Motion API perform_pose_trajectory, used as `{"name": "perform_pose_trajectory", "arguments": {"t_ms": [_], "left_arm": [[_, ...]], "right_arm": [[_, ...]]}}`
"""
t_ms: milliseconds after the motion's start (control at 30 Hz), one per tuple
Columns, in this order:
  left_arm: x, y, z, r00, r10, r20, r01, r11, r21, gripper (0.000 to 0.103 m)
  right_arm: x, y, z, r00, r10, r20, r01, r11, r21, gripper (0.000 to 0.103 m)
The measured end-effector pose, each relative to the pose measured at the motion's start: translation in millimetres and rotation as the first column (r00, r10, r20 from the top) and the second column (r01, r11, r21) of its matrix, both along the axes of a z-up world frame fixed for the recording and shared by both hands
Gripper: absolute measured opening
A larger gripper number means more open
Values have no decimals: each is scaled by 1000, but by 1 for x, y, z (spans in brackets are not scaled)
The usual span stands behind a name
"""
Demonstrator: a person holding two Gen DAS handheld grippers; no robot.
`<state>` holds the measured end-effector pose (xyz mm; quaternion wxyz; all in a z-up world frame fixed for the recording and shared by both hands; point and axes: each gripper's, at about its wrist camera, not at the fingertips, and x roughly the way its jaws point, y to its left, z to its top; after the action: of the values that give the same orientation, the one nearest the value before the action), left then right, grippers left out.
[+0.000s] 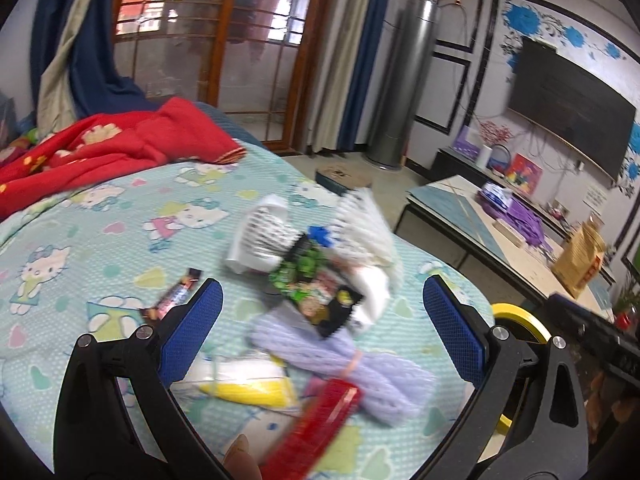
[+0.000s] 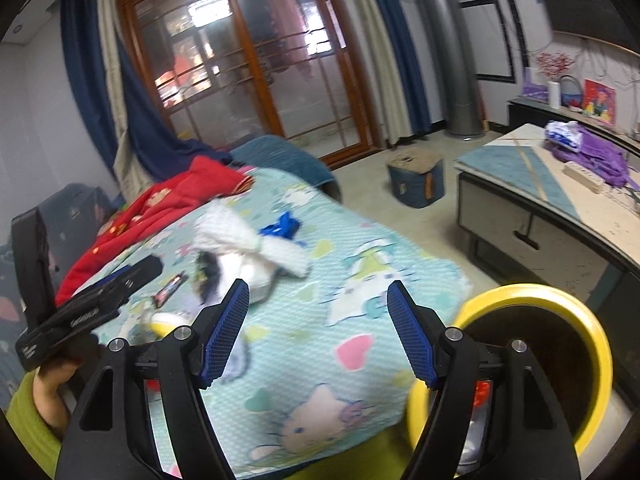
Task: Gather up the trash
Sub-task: 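Move both open tools back to the trash pile on the bed, then grasp the chocolate bar with the left tool while the right tool grasps the lavender mesh scrubber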
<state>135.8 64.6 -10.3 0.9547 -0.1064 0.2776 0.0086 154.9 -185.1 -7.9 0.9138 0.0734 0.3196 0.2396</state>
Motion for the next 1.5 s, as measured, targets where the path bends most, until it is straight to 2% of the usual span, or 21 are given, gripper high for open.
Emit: {"name": "perform_pose_trajectory", "arguments": {"t_ms": [267,500,633,700,833,900,933,1000,1067,1133,1233,1500], "left_arm": [[1,43,-7,994,106,-31,-107,994,-2,92],[5,87,-27,976,192,-99,-191,981,20,92],[11,104,-40,971,192,-144,-194,981,4,92],[18,108,-47,969,176,-175,-178,984,8,79],[30,110,-60,968,134,-214,-141,990,-18,65],[37,107,-65,966,114,-233,-119,993,-4,57],[41,105,-69,962,100,-253,-105,995,-5,55],[46,104,-78,952,85,-293,-93,996,-13,39],[47,101,-82,949,88,-303,-92,996,-2,38],[46,101,-82,949,89,-303,-93,996,1,35],[44,104,-83,947,103,-304,-109,994,-3,24],[33,109,-79,959,83,-271,-102,993,-59,21]], "right_arm": [[-7,57,-15,989,139,-51,-141,989,-33,69],[-8,87,-29,979,185,-86,-190,980,-57,69],[-1,92,-41,975,186,-121,-194,979,-60,69],[3,93,-47,973,183,-142,-193,980,-55,69],[7,94,-57,963,194,-184,-203,979,-29,69],[8,95,-60,959,205,-197,-212,977,-19,69],[8,95,-62,955,215,-206,-221,975,-8,65],[8,97,-66,944,241,-226,-247,969,3,55],[6,98,-68,937,257,-236,-264,964,-2,36],[4,98,-69,937,262,-231,-271,963,-7,30],[0,97,-66,937,270,-220,-279,960,-9,27],[-22,90,-52,947,280,-154,-293,954,-67,26]]}}
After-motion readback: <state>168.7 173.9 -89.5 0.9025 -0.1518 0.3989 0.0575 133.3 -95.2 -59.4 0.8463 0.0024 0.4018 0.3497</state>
